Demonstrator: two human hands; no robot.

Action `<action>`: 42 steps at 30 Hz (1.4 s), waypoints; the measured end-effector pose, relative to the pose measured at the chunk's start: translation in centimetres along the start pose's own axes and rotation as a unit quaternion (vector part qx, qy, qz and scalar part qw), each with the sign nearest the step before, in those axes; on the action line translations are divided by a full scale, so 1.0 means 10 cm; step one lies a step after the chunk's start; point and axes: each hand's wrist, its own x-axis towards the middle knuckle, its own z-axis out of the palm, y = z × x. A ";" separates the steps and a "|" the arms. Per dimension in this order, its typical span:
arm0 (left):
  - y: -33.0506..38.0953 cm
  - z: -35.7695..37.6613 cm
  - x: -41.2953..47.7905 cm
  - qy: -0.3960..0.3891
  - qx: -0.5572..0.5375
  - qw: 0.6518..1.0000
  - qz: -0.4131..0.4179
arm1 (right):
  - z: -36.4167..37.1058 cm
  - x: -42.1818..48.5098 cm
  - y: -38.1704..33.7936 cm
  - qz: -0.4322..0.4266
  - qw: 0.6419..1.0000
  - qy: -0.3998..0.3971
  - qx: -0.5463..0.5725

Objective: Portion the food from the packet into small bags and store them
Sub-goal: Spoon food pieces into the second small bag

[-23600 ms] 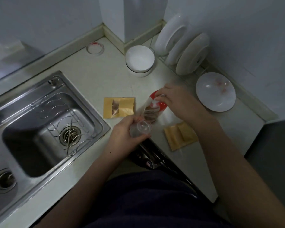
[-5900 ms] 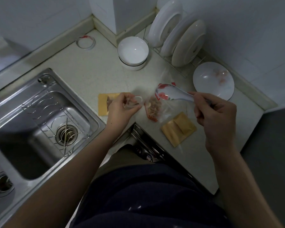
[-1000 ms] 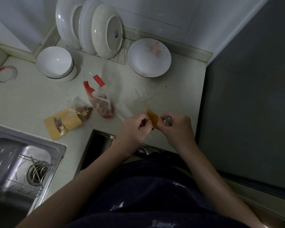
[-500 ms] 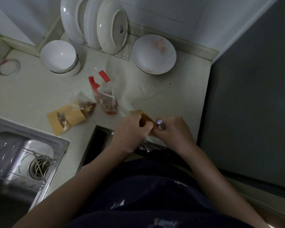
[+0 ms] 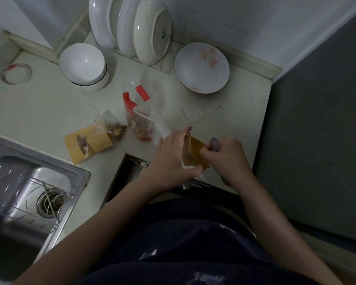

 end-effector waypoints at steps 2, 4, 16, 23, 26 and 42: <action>-0.02 -0.01 -0.02 -0.010 0.059 0.998 0.007 | -0.02 0.00 -0.05 0.006 0.999 -0.031 0.028; -0.05 -0.04 -0.02 0.015 0.084 0.996 0.016 | -0.02 0.00 -0.13 0.010 0.994 -0.082 0.070; -0.26 -0.30 -0.28 0.149 -0.070 0.985 -0.056 | -0.09 0.29 -0.43 0.024 0.952 -0.097 0.289; -0.46 -0.46 -0.54 0.202 -0.169 0.955 -0.134 | -0.05 0.43 -0.91 -0.170 0.964 0.042 0.200; -0.52 -0.51 -0.64 0.243 -0.158 0.942 -0.170 | -0.01 0.51 -1.16 -0.243 0.942 -0.016 0.231; -0.75 -0.62 -0.86 0.317 -0.147 0.911 -0.220 | 0.76 1.15 -1.54 -0.396 0.782 -0.205 -0.436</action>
